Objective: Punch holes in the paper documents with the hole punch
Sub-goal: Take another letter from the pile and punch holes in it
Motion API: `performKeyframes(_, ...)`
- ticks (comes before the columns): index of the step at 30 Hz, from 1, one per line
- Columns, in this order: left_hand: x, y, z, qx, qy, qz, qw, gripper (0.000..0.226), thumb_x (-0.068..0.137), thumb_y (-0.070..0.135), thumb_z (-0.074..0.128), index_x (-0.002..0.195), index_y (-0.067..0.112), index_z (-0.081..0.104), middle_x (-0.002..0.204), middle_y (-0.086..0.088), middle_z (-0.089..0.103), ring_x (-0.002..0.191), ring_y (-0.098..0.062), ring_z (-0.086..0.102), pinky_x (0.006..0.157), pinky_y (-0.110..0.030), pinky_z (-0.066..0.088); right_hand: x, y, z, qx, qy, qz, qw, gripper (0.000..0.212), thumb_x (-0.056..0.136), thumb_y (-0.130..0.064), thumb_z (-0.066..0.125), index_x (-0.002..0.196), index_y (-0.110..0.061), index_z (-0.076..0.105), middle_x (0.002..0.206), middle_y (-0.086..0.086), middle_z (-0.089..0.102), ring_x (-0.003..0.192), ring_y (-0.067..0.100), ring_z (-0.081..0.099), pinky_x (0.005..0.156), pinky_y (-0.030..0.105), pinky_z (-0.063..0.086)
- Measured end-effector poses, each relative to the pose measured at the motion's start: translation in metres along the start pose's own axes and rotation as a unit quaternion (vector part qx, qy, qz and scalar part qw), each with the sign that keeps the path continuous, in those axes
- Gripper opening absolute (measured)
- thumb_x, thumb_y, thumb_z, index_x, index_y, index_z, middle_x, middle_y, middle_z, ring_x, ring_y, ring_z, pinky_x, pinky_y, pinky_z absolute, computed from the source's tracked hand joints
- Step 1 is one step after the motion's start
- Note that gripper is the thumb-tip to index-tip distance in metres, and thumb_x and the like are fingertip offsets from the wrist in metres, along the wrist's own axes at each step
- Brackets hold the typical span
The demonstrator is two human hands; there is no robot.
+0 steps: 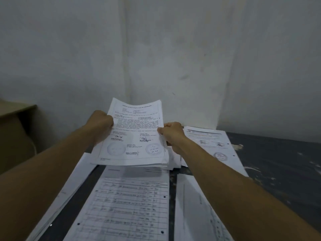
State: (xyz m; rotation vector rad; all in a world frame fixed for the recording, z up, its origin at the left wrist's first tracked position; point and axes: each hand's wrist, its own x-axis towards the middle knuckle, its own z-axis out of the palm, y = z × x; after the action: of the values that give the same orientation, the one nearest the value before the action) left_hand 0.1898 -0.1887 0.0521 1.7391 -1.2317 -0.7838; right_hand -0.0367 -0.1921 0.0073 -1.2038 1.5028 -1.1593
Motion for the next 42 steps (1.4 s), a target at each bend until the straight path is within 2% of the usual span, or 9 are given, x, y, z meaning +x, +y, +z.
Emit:
performKeyframes(2, 0.018, -0.014, -0.006, 0.015, 0.008, 0.028, 0.999, 0.014, 0.089, -0.001, 0.051, 0.095, 0.000, 0.063, 0.085, -0.012, 0.067, 0.074, -0.027, 0.066, 0.060, -0.028, 0.051, 0.014, 0.003, 0.021, -0.012, -0.003, 0.004, 1.000, 0.009, 0.090, -0.005, 0.064, 0.088, 0.004, 0.067, 0.096, 0.012, 0.075, 0.079, 0.026, 0.068, 0.062, 0.028, 0.048)
performKeyframes(6, 0.055, -0.034, -0.007, 0.024, 0.024, 0.054, 0.998, 0.021, 0.088, 0.001, 0.051, 0.104, 0.007, 0.063, 0.097, -0.010, 0.067, 0.083, -0.026, 0.065, 0.067, -0.031, 0.051, 0.045, 0.007, 0.055, -0.068, 0.034, -0.011, 0.997, 0.028, 0.084, -0.001, 0.065, 0.062, -0.012, 0.051, 0.078, 0.008, 0.069, 0.068, 0.022, 0.065, 0.059, 0.032, 0.054)
performKeyframes(10, 0.093, -0.054, 0.004, 0.047, 0.026, 0.047, 0.997, 0.027, 0.094, 0.015, 0.051, 0.114, 0.002, 0.064, 0.109, -0.014, 0.068, 0.097, -0.032, 0.066, 0.079, -0.037, 0.053, 0.073, 0.013, 0.078, -0.100, 0.033, -0.009, 0.994, 0.010, 0.083, -0.003, 0.066, 0.076, -0.007, 0.061, 0.083, 0.007, 0.069, 0.076, 0.023, 0.069, 0.064, 0.036, 0.062)
performKeyframes(13, 0.116, -0.064, 0.014, 0.085, 0.042, 0.054, 0.994, 0.036, 0.102, 0.023, 0.047, 0.128, 0.003, 0.061, 0.119, -0.015, 0.067, 0.103, -0.032, 0.065, 0.079, -0.033, 0.049, 0.089, 0.018, 0.091, -0.136, 0.028, -0.011, 0.990, 0.021, 0.084, -0.002, 0.066, 0.069, -0.010, 0.053, 0.069, 0.003, 0.058, 0.065, 0.019, 0.059, 0.053, 0.026, 0.047)
performKeyframes(16, 0.141, -0.074, 0.025, 0.138, 0.058, 0.082, 0.985, 0.036, 0.103, 0.020, 0.044, 0.133, 0.006, 0.059, 0.125, -0.016, 0.065, 0.107, -0.035, 0.064, 0.084, -0.035, 0.049, 0.102, 0.024, 0.100, -0.156, 0.030, -0.013, 0.987, 0.013, 0.082, -0.006, 0.067, 0.092, -0.008, 0.059, 0.087, 0.008, 0.062, 0.076, 0.021, 0.062, 0.052, 0.024, 0.043)
performKeyframes(22, 0.169, -0.095, 0.035, 0.253, 0.086, 0.105, 0.958, 0.018, 0.101, 0.014, 0.047, 0.102, 0.006, 0.063, 0.096, -0.008, 0.064, 0.082, -0.026, 0.060, 0.064, -0.027, 0.041, 0.118, 0.030, 0.102, -0.226, 0.041, -0.041, 0.972, 0.019, 0.080, -0.010, 0.071, 0.084, -0.009, 0.053, 0.078, 0.002, 0.055, 0.069, 0.017, 0.056, 0.047, 0.024, 0.039)
performKeyframes(26, 0.171, -0.101, 0.033, 0.298, 0.100, 0.098, 0.944, 0.029, 0.096, 0.016, 0.049, 0.122, 0.009, 0.060, 0.115, -0.013, 0.065, 0.096, -0.031, 0.062, 0.067, -0.033, 0.046, 0.117, 0.030, 0.103, -0.293, 0.046, -0.082, 0.952, 0.033, 0.076, -0.014, 0.076, 0.071, -0.016, 0.043, 0.074, -0.002, 0.051, 0.063, 0.012, 0.051, 0.043, 0.022, 0.033)
performKeyframes(34, 0.162, -0.104, 0.032, 0.359, 0.080, 0.108, 0.924, 0.025, 0.092, 0.013, 0.054, 0.114, 0.005, 0.062, 0.105, -0.011, 0.066, 0.090, -0.027, 0.062, 0.065, -0.031, 0.045, 0.106, 0.025, 0.105, -0.314, 0.051, -0.106, 0.942, 0.036, 0.078, -0.010, 0.073, 0.067, -0.017, 0.040, 0.071, -0.003, 0.048, 0.072, 0.019, 0.055, 0.043, 0.022, 0.031)
performKeyframes(42, 0.131, -0.083, 0.010, 0.408, 0.063, 0.115, 0.903, 0.007, 0.089, 0.015, 0.056, 0.092, 0.009, 0.054, 0.077, -0.003, 0.051, 0.075, -0.025, 0.053, 0.062, -0.028, 0.040, 0.063, 0.004, 0.113, -0.336, 0.052, -0.157, 0.927, 0.037, 0.076, -0.003, 0.063, 0.062, -0.016, 0.032, 0.062, -0.003, 0.037, 0.050, 0.011, 0.033, 0.041, 0.023, 0.022)
